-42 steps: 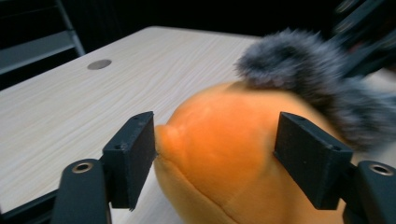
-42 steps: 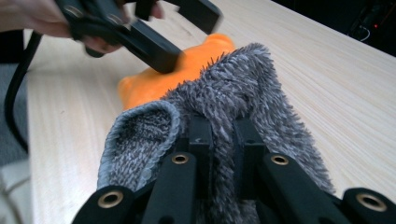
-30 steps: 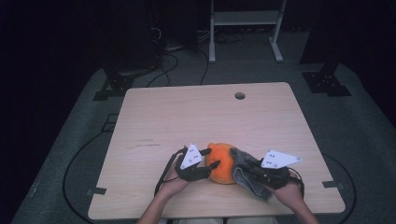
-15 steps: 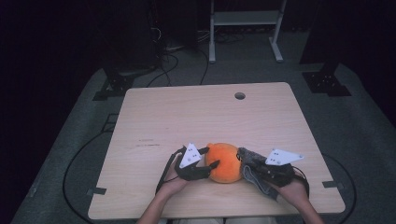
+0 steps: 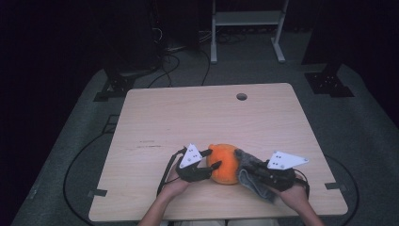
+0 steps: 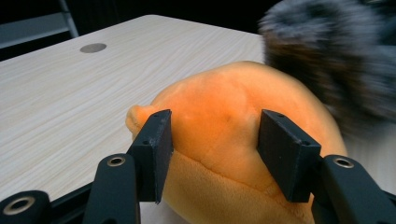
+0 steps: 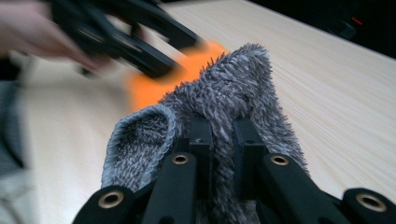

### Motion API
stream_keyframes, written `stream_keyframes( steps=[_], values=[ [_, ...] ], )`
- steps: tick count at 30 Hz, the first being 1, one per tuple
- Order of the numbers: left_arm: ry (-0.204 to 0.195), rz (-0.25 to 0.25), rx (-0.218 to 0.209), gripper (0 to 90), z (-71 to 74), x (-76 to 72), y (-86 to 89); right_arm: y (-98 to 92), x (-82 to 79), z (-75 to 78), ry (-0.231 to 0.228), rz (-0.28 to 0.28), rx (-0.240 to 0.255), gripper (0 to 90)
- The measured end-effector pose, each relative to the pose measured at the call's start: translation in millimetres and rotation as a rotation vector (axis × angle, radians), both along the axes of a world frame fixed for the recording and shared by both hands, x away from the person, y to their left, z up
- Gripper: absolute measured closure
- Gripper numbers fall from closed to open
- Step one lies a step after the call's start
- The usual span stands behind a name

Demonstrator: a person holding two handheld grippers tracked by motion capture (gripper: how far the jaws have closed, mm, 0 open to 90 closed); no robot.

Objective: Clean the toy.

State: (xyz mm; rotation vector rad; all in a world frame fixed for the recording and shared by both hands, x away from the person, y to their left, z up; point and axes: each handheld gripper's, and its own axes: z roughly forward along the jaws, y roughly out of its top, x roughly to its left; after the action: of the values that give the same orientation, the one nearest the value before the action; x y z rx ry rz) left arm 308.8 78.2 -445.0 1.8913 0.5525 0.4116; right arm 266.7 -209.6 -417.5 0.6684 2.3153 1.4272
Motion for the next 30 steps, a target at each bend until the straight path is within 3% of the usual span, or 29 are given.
stream_keyframes(
  steps=[3, 6, 10, 18, 20, 22, 25, 27, 28, 30],
  values=[
    [-0.004, -0.006, -0.005, 36.5, 4.8, -0.5, 4.2, 20.3, 1.1, -8.9, -0.015, 0.024, -0.087, 80.0],
    [0.013, -0.02, -0.046, 31.2, 8.7, 0.6, 12.8, 17.1, 5.4, -13.7, -0.005, 0.015, -0.063, 80.0],
    [0.056, -0.061, -0.047, 40.4, 4.9, 1.6, 10.1, 8.1, 9.6, -14.6, 0.011, -0.008, -0.042, 80.0],
    [0.049, -0.043, -0.033, 43.3, 2.0, 0.7, 5.1, -5.8, 10.8, -12.3, 0.015, -0.07, -0.067, 80.1],
    [0.043, -0.04, -0.027, 43.5, 1.8, 1.6, 3.9, -4.8, 5.7, -8.3, 0.005, -0.058, -0.059, 80.1],
    [0.046, -0.031, -0.026, 43.6, 1.9, 2.3, 2.4, 1.4, -0.1, -5.2, -0.004, -0.01, -0.036, 80.0],
    [0.042, -0.02, -0.018, 43.2, 0.9, 2.1, 2.4, 14.3, -1.4, -7.3, -0.013, 0.026, -0.072, 80.0],
    [0.045, -0.012, -0.027, 37.0, 2.0, 3.0, 5.3, 17.6, 3.0, -12.8, -0.002, 0.029, -0.077, 80.0],
    [0.057, -0.006, -0.042, 28.6, 2.9, 3.9, 7.1, 17.0, 4.7, -14.0, 0.005, 0.027, -0.075, 80.1],
    [0.09, 0.008, -0.064, 20.6, 3.8, 6.8, 9.2, 14.7, 5.1, -13.8, 0.002, 0.019, -0.071, 80.1]
  ],
)
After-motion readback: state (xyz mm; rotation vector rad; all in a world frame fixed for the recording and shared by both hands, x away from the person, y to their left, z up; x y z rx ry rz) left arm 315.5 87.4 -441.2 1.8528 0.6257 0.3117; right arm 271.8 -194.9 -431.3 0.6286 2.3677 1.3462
